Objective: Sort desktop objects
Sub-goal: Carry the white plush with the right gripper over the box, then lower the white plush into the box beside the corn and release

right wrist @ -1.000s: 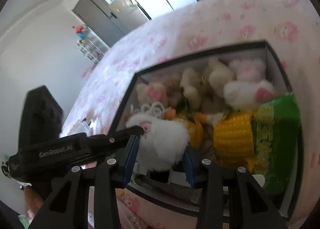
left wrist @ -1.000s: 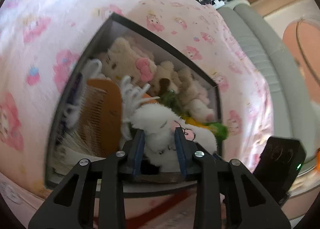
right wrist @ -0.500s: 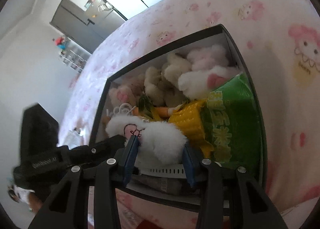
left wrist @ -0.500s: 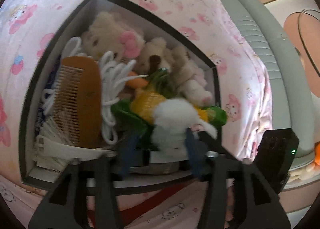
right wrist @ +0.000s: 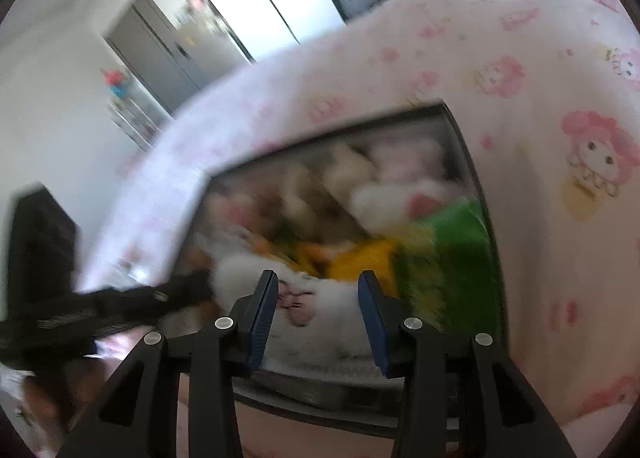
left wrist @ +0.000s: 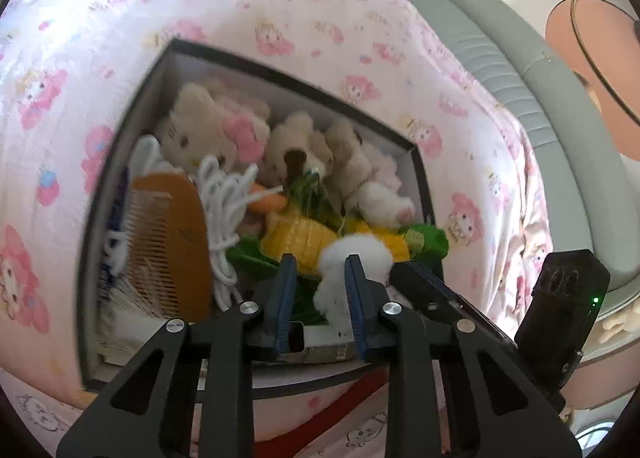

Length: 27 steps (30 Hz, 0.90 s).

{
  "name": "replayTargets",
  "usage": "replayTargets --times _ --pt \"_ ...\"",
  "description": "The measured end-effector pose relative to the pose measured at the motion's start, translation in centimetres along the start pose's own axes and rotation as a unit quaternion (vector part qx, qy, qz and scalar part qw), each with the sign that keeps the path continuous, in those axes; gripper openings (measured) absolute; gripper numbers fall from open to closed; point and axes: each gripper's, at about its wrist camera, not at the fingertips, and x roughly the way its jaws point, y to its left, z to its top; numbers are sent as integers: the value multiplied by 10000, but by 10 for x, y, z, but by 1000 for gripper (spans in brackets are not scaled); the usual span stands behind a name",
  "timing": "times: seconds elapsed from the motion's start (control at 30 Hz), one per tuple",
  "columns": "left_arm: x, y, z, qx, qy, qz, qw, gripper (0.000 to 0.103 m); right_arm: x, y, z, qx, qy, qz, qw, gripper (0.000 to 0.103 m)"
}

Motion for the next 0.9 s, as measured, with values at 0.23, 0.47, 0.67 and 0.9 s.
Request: replayTargets --times 0.23,0.47,0.67,0.9 --pt "13 4 -4 22 174 447 9988 25 -8 -1 -1 -47 -176 210 9996 38" --pt "-6 -2 4 144 -198 42 9997 25 -4 -3 -2 38 -103 -83 9999 38" --pt "14 0 2 224 314 715 9967 28 -3 -1 -3 -61 53 78 9999 37" --pt "-4 10 2 71 179 355 9992 28 0 -16 -4 435 510 994 9928 37"
